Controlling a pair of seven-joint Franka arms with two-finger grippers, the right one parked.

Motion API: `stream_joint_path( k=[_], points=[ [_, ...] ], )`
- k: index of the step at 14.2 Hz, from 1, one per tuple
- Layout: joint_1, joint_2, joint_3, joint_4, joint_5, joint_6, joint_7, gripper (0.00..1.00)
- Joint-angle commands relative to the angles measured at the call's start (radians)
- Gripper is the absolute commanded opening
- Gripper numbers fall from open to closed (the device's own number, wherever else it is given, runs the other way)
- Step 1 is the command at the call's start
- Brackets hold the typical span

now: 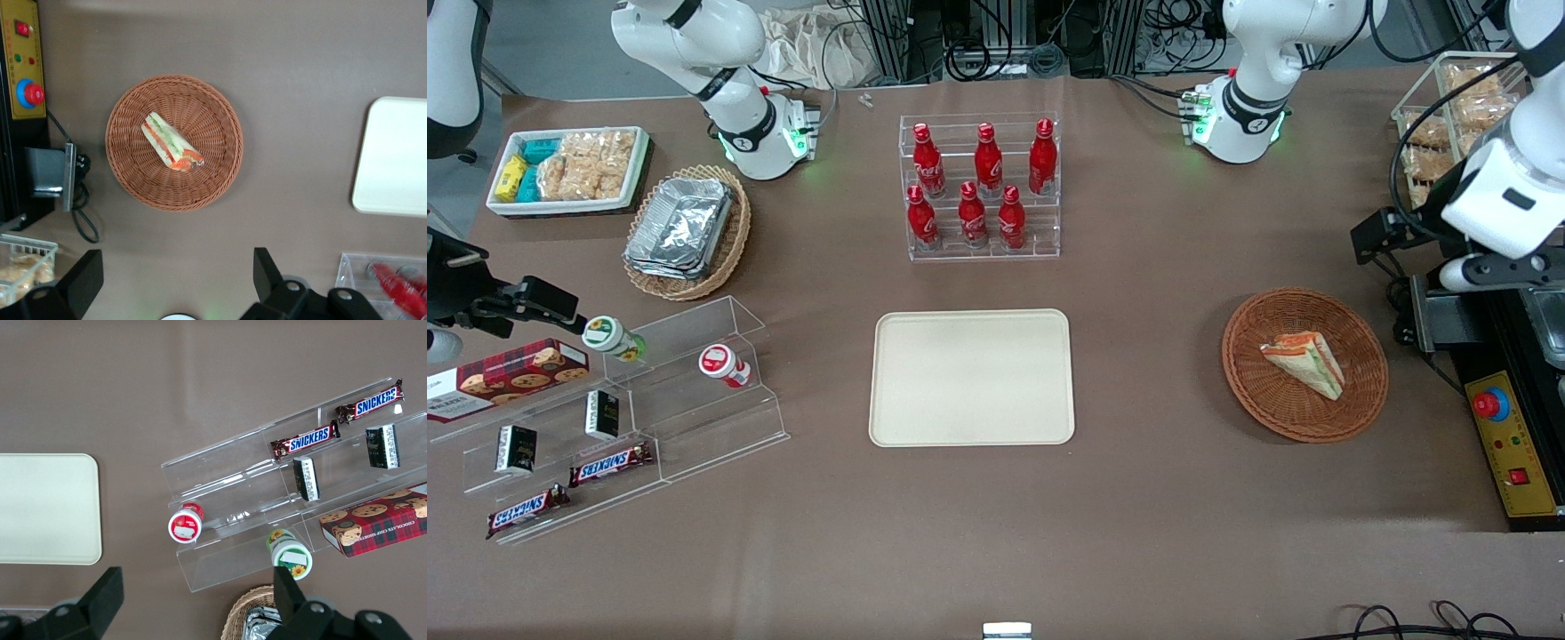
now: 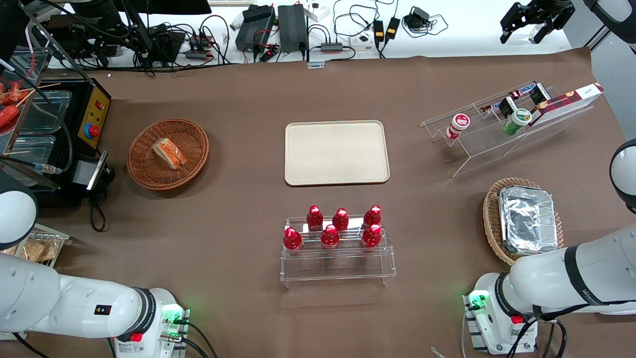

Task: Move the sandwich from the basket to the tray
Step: 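Move the left gripper toward the wicker basket holding the sandwich, then lower the open left gripper over the wrapped sandwich and close it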

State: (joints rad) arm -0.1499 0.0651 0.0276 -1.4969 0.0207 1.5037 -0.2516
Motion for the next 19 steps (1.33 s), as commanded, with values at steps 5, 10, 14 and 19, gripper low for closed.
stream_joint_path(
  k=[5,10,14,19],
  points=[
    [-0.002,0.142,0.0,-0.112,0.022,0.194,-0.5,1.0],
    [0.004,0.134,0.002,-0.338,0.024,0.411,-0.683,1.0],
    [0.024,0.131,0.038,-0.453,0.025,0.506,-0.683,1.0],
    [0.059,0.142,0.046,-0.609,0.025,0.717,-0.669,1.0]
  ],
)
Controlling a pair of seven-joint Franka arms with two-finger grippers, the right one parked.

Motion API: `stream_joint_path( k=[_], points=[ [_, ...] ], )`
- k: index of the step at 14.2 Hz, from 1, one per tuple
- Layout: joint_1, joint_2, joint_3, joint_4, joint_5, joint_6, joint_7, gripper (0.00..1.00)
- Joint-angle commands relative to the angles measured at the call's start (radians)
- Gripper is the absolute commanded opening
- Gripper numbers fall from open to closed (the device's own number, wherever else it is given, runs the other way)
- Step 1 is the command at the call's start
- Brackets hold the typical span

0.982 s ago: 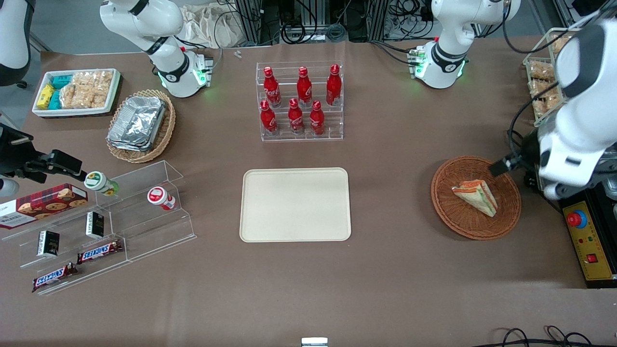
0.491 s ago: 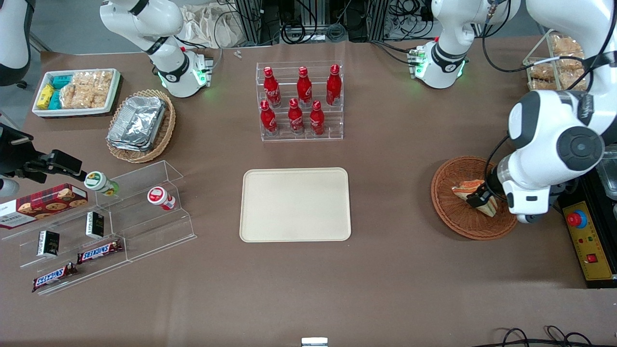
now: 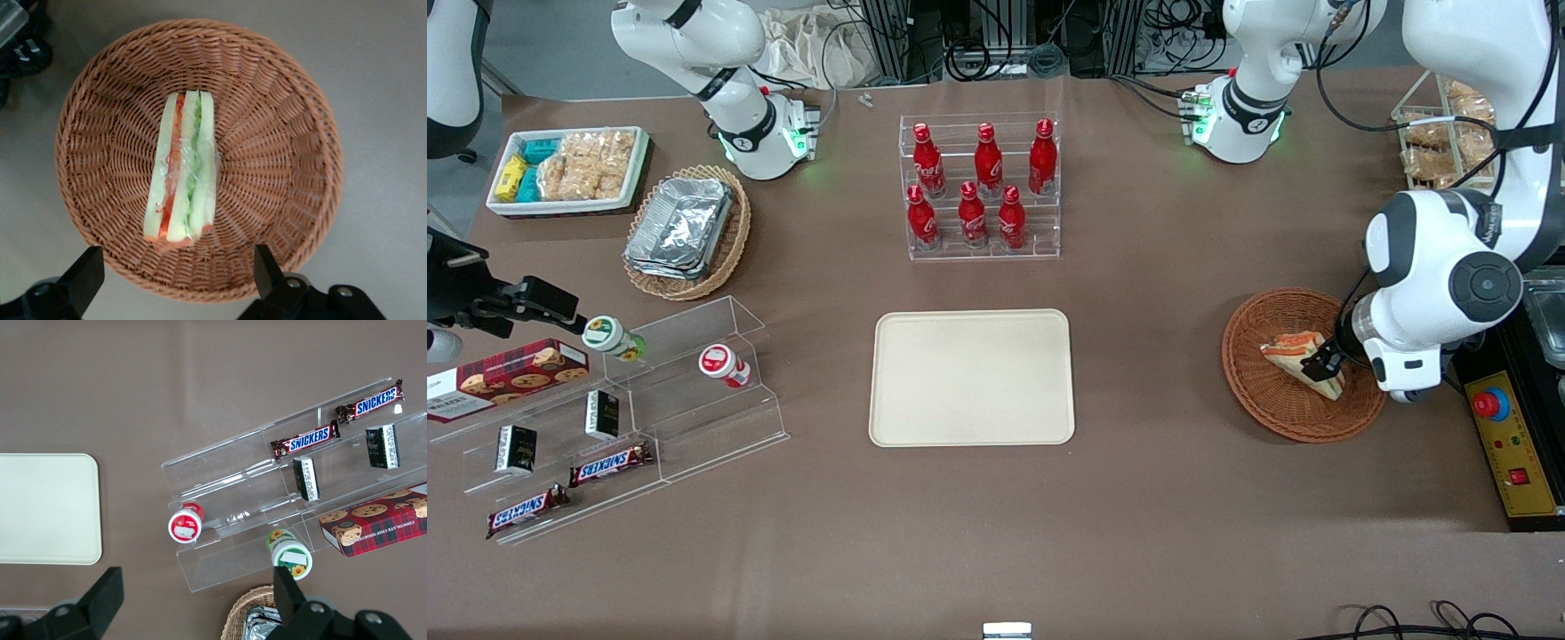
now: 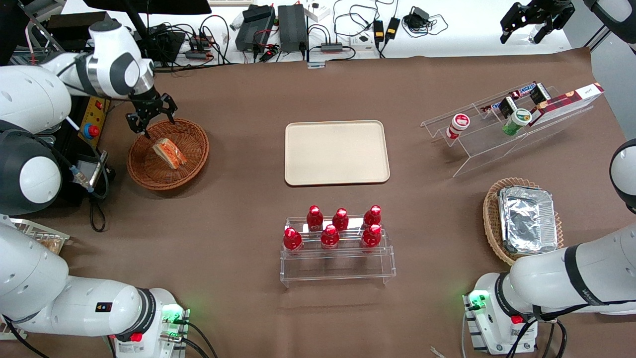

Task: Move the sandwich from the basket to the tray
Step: 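Lower the open left gripper over the wrapped sandwich and close it, then lift the sandwich out of the basket with the left gripper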

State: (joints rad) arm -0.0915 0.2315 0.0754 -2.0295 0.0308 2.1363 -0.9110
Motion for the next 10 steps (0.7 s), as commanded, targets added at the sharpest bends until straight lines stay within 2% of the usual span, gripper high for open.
stream_joint_path(
  k=[1,10],
  points=[
    [0.021,-0.017,-0.002,-0.098,0.015,0.121,-0.009,1.0],
    [0.026,0.084,-0.005,-0.121,0.015,0.232,-0.008,1.0]
  ],
)
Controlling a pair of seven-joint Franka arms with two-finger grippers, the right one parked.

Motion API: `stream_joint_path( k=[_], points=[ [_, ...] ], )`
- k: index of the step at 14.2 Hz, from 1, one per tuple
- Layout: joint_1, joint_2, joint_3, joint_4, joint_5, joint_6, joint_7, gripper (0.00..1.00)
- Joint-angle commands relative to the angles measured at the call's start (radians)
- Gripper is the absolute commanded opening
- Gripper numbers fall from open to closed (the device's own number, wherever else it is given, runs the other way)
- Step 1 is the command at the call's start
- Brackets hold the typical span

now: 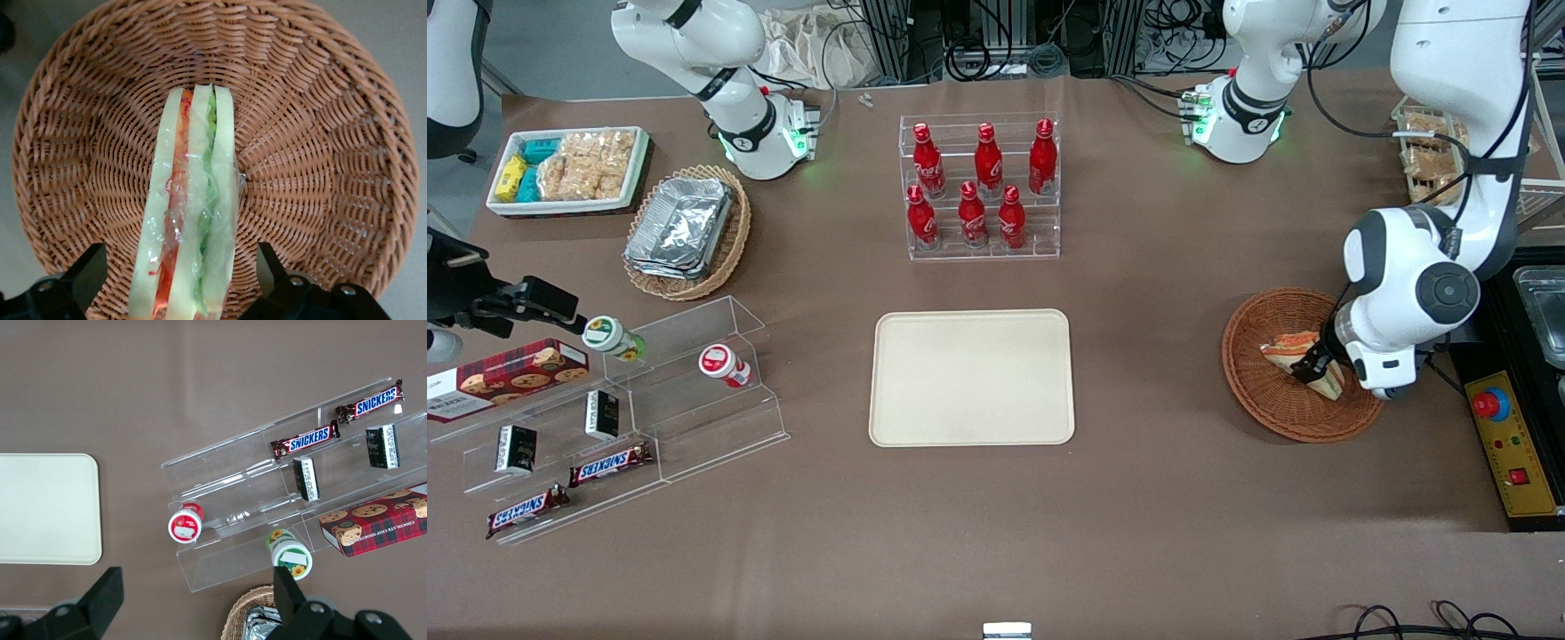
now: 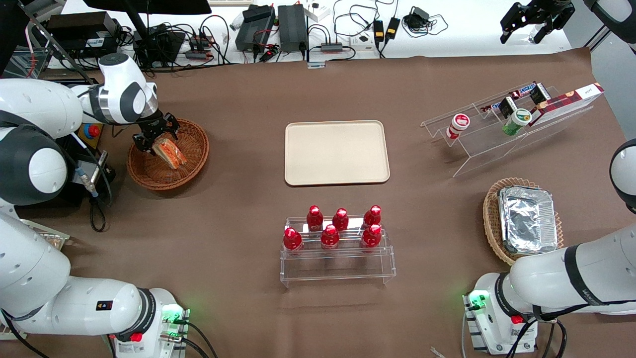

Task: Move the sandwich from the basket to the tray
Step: 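Lift the sandwich out of the basket with the left gripper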

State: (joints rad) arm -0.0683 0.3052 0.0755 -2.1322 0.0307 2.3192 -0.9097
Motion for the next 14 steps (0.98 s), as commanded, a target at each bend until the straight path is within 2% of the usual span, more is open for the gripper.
stream_joint_path(
  k=[1,2,5,6,7,10,12,14],
  points=[
    [0.002,0.018,-0.005,-0.017,0.015,0.06,-0.009,0.98],
    [0.001,0.025,-0.005,-0.017,0.014,0.071,-0.011,0.88],
    [-0.001,0.026,-0.005,-0.015,0.014,0.071,-0.012,0.31],
    [-0.001,0.022,-0.005,-0.012,0.014,0.065,-0.011,0.15],
    [-0.002,0.015,-0.005,-0.012,0.014,0.062,-0.009,0.04],
    [-0.016,-0.05,-0.017,-0.008,0.014,-0.015,-0.014,0.0],
    [-0.03,-0.138,-0.034,0.038,0.012,-0.178,-0.006,0.0],
    [-0.03,-0.204,-0.101,0.118,0.011,-0.333,-0.006,0.0]
  ],
)
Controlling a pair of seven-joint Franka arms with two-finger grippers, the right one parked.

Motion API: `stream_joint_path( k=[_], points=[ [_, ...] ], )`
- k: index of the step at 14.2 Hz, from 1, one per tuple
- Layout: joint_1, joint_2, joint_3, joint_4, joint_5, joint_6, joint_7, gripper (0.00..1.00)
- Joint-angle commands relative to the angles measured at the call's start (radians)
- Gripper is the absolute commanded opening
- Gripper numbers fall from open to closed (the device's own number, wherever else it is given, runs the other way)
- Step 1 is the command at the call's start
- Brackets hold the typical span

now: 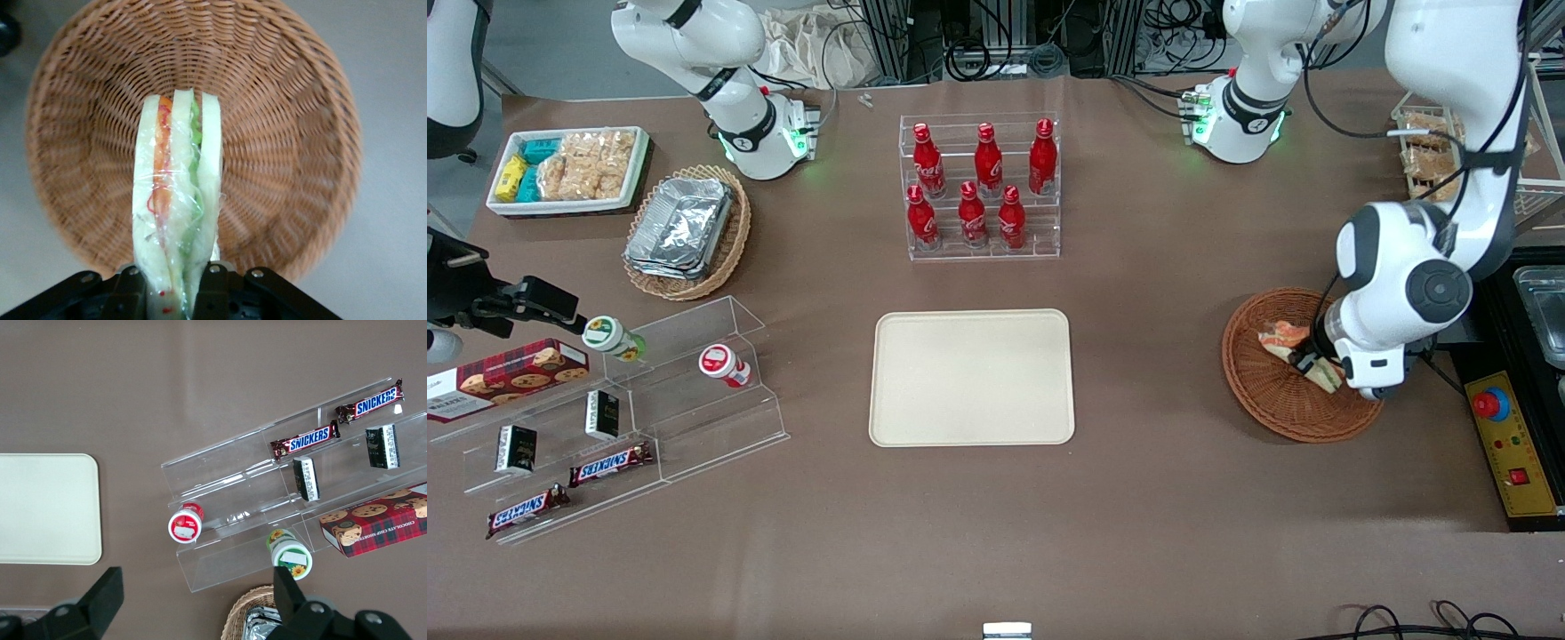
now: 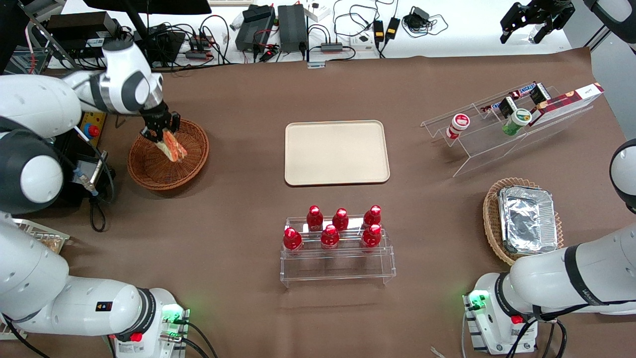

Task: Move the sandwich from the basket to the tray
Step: 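Lift the sandwich out of the basket with the left gripper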

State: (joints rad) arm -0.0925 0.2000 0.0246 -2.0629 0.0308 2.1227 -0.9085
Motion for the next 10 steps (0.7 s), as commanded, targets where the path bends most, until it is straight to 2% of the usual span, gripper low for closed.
stream_joint_path(
  k=[1,4,7,10],
  points=[
    [-0.006,-0.117,-0.089,0.094,0.009,-0.206,-0.007,0.0],
    [-0.006,-0.116,-0.234,0.203,0.001,-0.306,-0.012,0.0],
    [-0.006,-0.097,-0.36,0.265,-0.003,-0.313,-0.006,0.0],
    [-0.007,-0.024,-0.492,0.351,0.035,-0.31,0.019,0.0]
  ],
)
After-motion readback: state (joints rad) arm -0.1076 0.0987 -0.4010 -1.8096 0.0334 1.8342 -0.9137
